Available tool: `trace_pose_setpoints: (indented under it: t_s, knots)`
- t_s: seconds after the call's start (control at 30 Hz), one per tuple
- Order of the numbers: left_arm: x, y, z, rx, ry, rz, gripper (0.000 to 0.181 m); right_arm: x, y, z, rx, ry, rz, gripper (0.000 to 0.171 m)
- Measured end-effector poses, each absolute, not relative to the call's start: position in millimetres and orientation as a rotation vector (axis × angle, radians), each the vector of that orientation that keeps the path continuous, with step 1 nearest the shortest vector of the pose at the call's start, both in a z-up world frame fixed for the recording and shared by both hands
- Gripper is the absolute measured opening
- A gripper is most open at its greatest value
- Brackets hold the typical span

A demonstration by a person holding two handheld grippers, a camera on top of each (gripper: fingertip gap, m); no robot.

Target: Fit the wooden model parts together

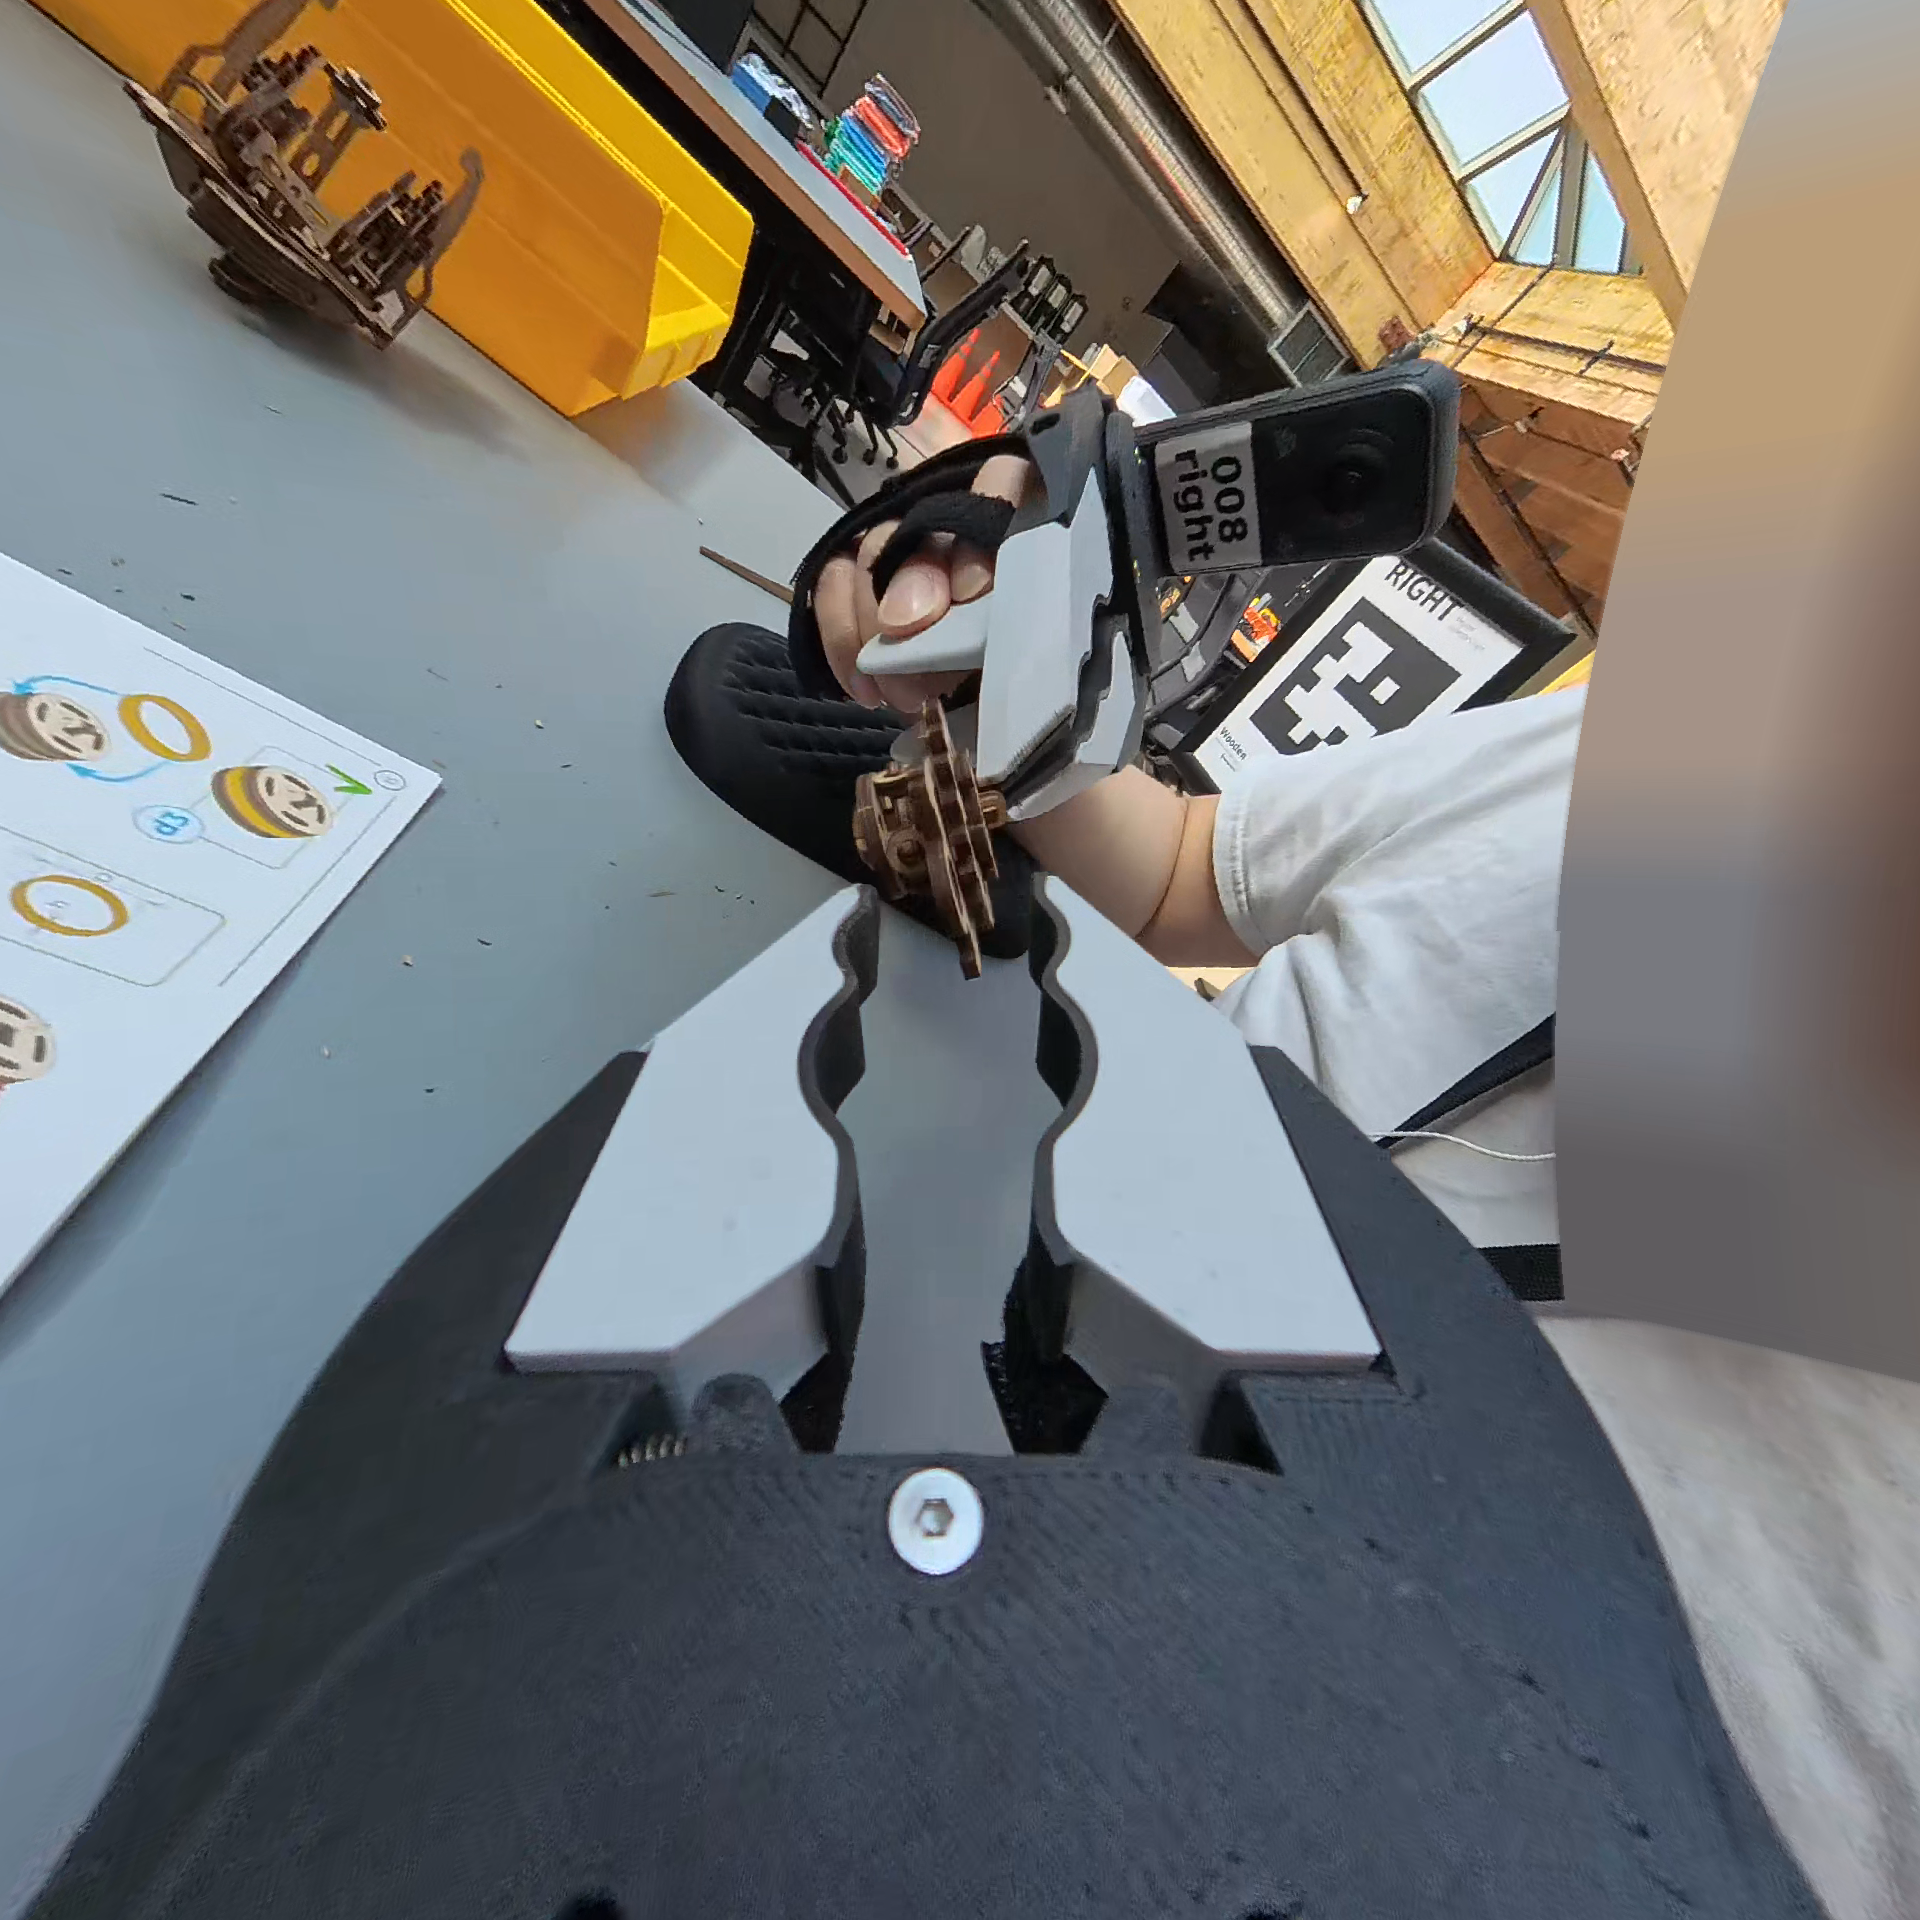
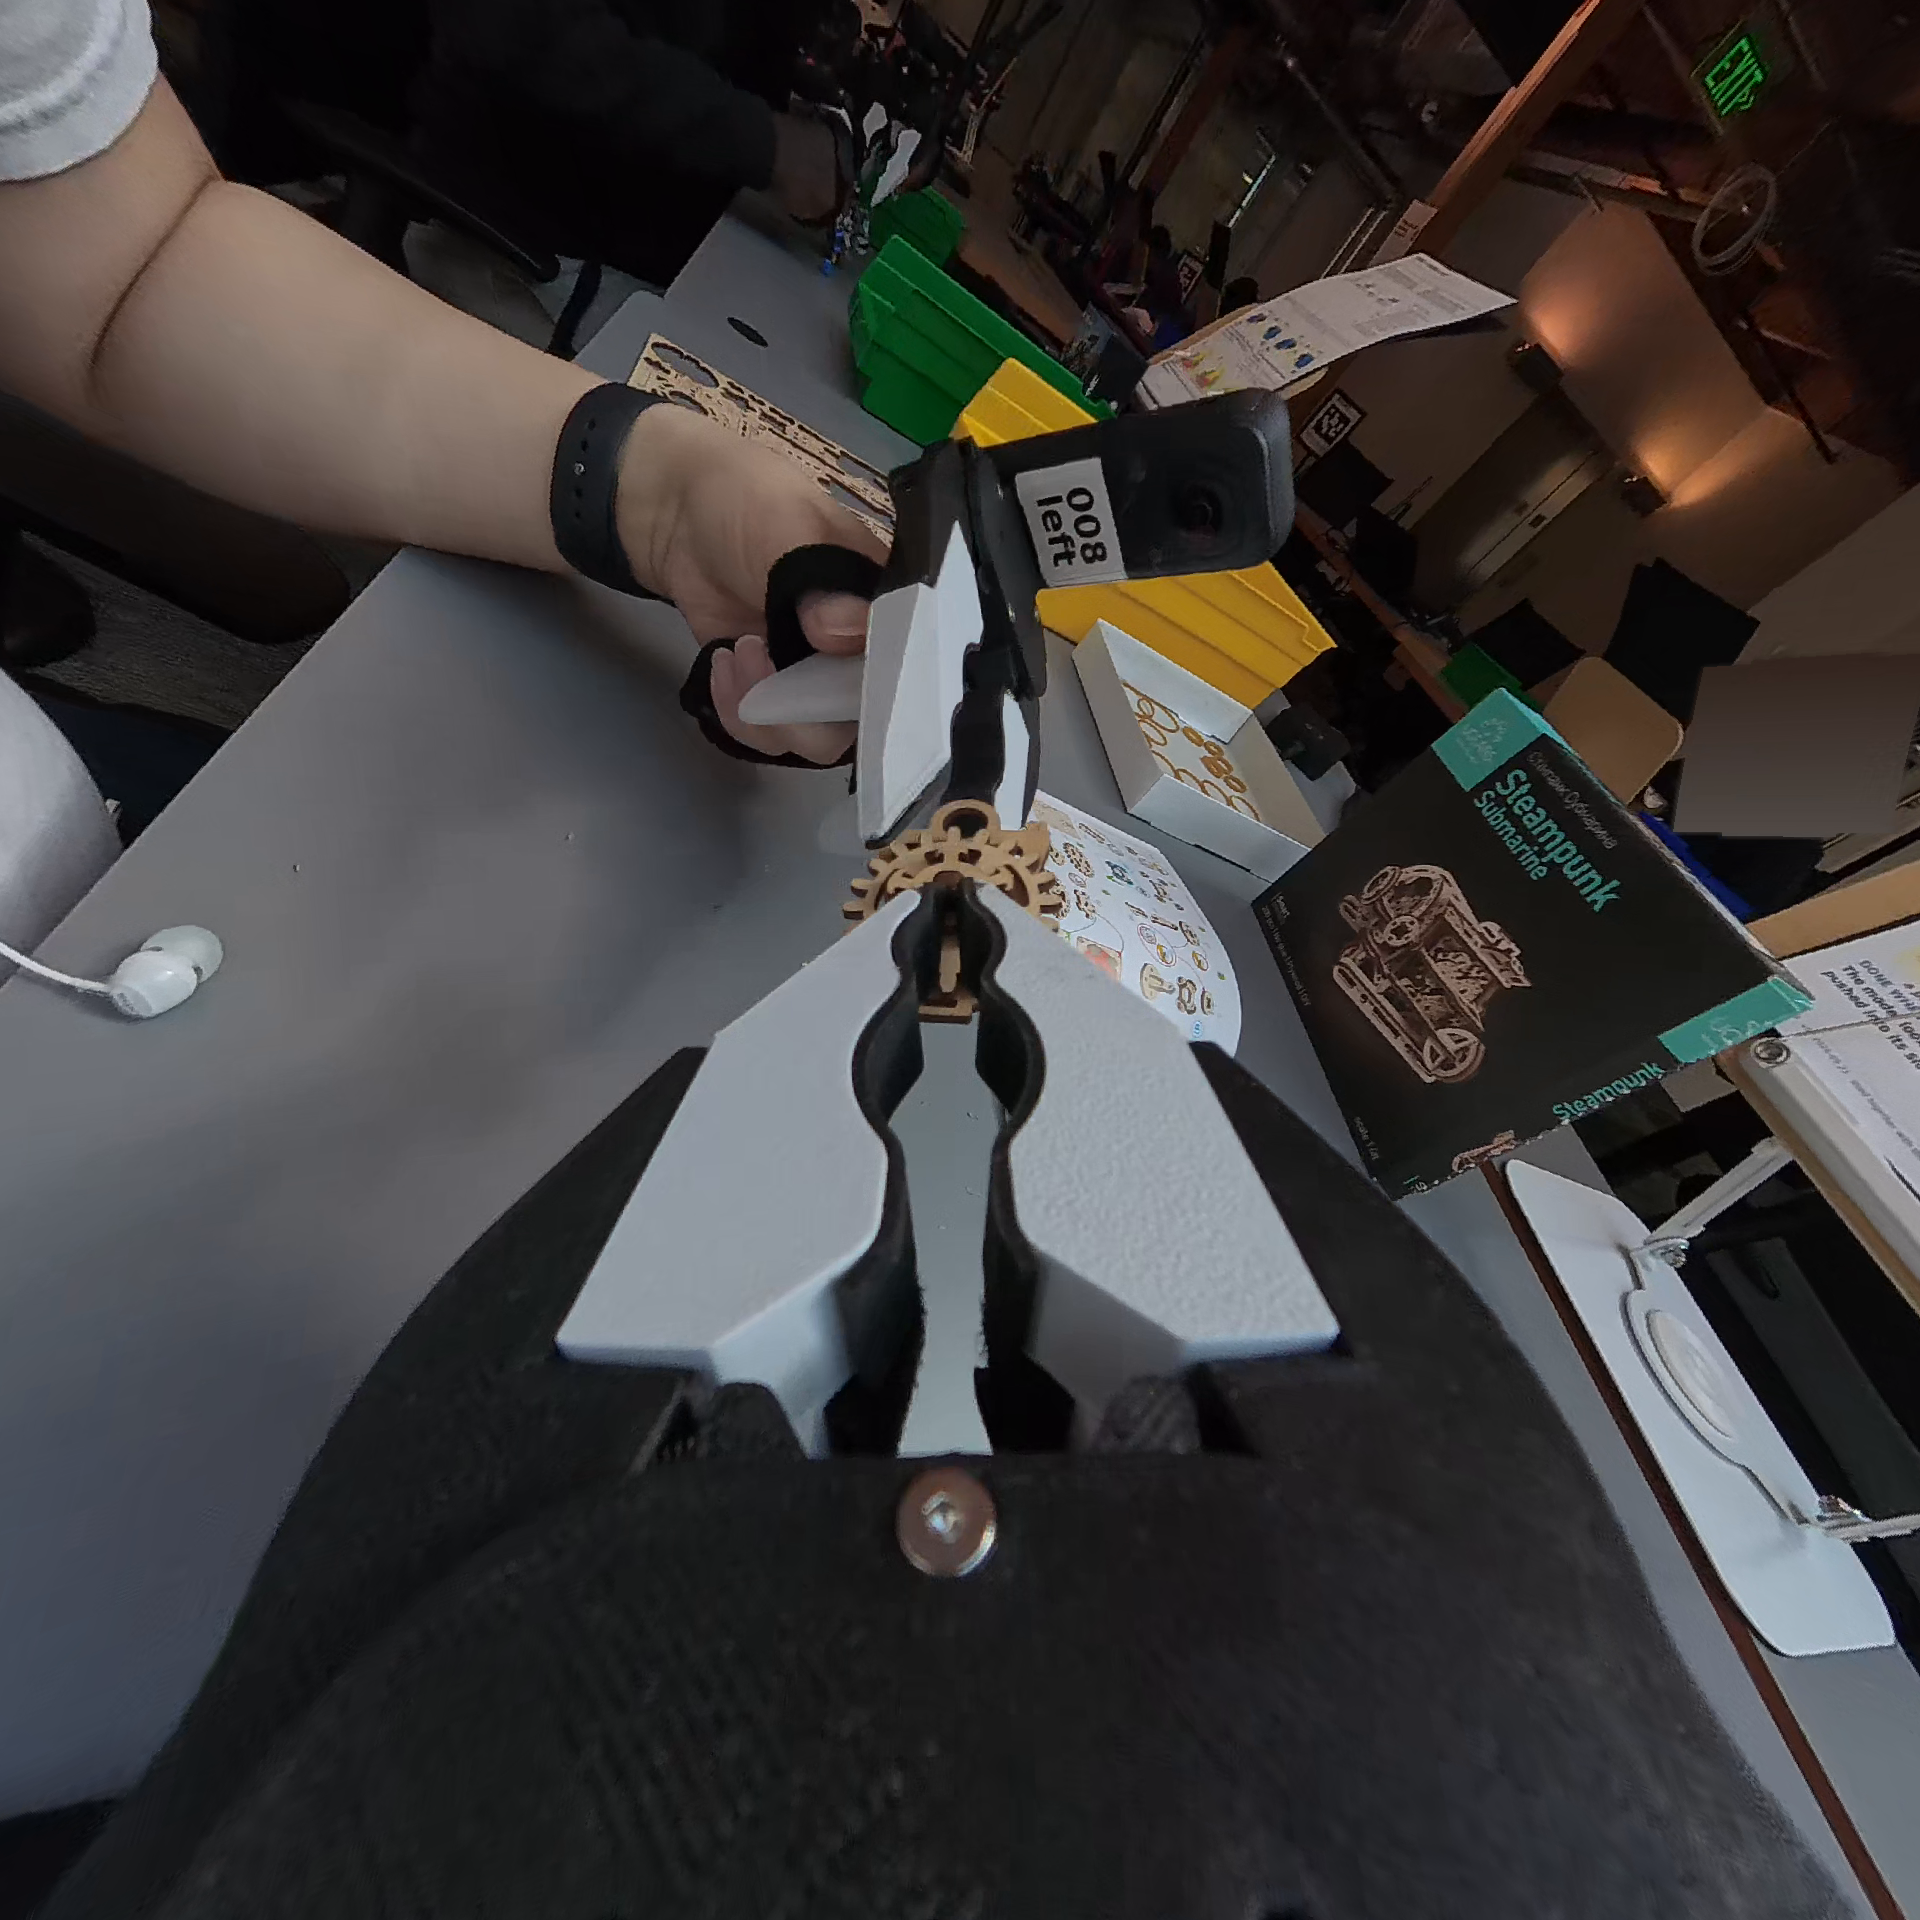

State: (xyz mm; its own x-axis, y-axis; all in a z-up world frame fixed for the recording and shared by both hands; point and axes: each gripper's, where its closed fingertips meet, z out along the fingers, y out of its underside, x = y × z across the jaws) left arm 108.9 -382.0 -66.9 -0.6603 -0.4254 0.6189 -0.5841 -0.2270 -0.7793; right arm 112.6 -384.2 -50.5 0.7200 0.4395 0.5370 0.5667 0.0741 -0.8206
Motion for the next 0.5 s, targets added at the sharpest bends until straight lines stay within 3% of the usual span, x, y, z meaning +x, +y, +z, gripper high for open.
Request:
trace_pose_setpoints:
  t_s: [0.5]
  knots:
    - [115.0, -373.6, -64.7, 1.288, -2.002, 2.087, 0.018, 112.4, -382.7, -55.0, -1.464, -1.019, -0.507, 0.002]
